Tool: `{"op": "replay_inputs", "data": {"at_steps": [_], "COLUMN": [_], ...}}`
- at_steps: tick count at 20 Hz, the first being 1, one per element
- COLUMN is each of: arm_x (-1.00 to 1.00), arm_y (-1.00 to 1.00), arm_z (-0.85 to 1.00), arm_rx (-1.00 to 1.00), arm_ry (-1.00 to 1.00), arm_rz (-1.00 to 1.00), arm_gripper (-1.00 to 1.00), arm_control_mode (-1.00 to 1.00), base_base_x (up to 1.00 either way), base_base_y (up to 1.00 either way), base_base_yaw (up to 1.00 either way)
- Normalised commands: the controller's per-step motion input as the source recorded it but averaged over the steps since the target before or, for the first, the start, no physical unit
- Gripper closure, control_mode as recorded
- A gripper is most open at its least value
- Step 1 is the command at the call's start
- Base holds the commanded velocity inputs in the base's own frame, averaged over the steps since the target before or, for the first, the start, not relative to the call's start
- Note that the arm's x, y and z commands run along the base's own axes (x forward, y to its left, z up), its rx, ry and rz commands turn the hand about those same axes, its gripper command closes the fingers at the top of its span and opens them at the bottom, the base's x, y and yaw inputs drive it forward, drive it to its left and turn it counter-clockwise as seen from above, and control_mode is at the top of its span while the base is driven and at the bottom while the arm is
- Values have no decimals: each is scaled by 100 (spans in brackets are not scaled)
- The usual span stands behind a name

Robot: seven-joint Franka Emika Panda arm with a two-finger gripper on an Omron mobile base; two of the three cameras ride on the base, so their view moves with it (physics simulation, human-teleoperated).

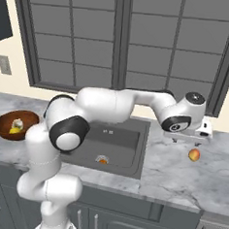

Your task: There is a mixed pile of frozen fruits and vegetables on the counter. Locate all the frozen vegetables and place the items in a bowl on the counter. Take all the frozen fruits and defrost them in a running sink.

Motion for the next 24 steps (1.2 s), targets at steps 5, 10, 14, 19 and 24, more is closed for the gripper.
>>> {"op": "replay_inputs", "data": {"at_steps": [5,10,14,19,24], "arm_x": [24,22,30,41,38], "arm_y": [-19,-19,-12,-4,-7], "arm_z": [-11,-11,-13,-18,-25], "arm_rx": [2,1,0,0,0], "arm_ry": [0,0,0,0,0], "arm_rz": [1,1,0,0,0], "arm_gripper": [-100,-100,-100,-100,-100], "arm_control_mode": [-100,-100,-100,-100,-100], "base_base_x": [0,0,0,0,0], "base_base_y": [0,0,0,0,0], "base_base_yaw": [0,0,0,0,0]}}
